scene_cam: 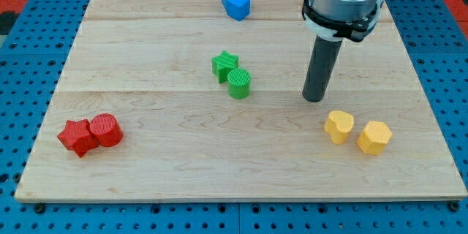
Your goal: Move your arm diagonal to the yellow heart
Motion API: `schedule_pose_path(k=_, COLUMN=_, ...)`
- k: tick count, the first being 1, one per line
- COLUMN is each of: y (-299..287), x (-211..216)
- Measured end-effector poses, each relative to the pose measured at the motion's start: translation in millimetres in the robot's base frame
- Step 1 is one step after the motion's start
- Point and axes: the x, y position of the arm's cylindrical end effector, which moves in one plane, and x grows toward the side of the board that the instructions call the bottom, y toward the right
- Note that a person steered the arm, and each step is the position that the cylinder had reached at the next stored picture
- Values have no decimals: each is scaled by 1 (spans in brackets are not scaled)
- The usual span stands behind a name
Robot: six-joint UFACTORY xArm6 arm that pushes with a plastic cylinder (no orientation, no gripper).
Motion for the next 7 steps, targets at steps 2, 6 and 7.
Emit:
schedule_pose_path(k=2, y=2, x=7)
schedule_pose_path(k=6, y=-46, x=13)
schedule_pose_path(k=7, y=-84, x=8)
